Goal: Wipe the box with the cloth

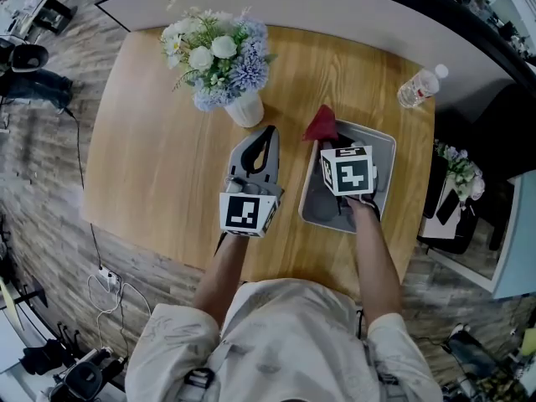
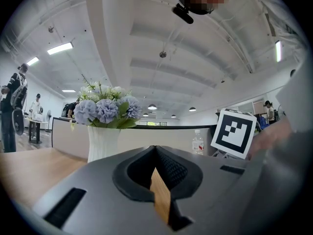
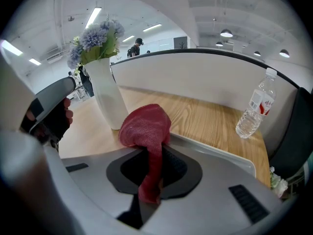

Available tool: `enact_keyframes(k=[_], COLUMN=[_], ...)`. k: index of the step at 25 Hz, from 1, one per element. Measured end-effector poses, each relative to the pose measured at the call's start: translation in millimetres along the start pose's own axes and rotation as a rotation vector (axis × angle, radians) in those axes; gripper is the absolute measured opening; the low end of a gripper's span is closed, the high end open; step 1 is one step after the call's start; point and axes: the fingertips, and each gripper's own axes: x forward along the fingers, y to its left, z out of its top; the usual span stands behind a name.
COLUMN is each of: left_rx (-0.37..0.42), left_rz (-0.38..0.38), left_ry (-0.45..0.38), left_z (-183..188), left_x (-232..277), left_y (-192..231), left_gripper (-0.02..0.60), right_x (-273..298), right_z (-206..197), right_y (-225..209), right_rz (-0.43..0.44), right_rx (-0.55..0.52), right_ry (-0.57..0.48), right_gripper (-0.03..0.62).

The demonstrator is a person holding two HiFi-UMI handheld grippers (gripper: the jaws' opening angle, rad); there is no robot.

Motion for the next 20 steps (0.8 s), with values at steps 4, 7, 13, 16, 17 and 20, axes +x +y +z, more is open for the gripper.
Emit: enact_keyframes(k=[4,7,13,16,17,20], left_rx=[0.005,0.006,0.007,0.01,0.011,0.011], left_rz=[-0.004,-0.007,-0.018,-0.024,-0.027,-0.033], left_ry=[0.0,0.001,-0.006,-0.004,-0.004,-0.006], left_z=[1.1,1.6,3.7,3.7,4.0,4.9], left_x=[0.3,0.6,2.8,3.2,3.2,3.4], left_y=[-2.0,-4.5,-12.5,-16.0,-17.5,-21.1], left_gripper=[0.009,0.009,0.009,0.009,0.009,0.009], right_x=[-3.0,-6.8,-14.7,-18.4,-20.2,-25.3], right_z=[-3.1,-7.5,-16.3,-21.1,-22.9,-27.6], right_y=[-10.3,-21.0,-41.4,-50.8,-54.3,-65.4], right_rz=[-0.025,-0.042,-0.085,-0.1,-0.104,-0.12], right_rx=[-0.001,0.011,0.011,0.019,0.026,0.044], right_ry=[0.0,0.002,0.004,0.01,0.012,0.014], right_gripper=[0.063,0.063,0.063,0.063,0.063,0.063])
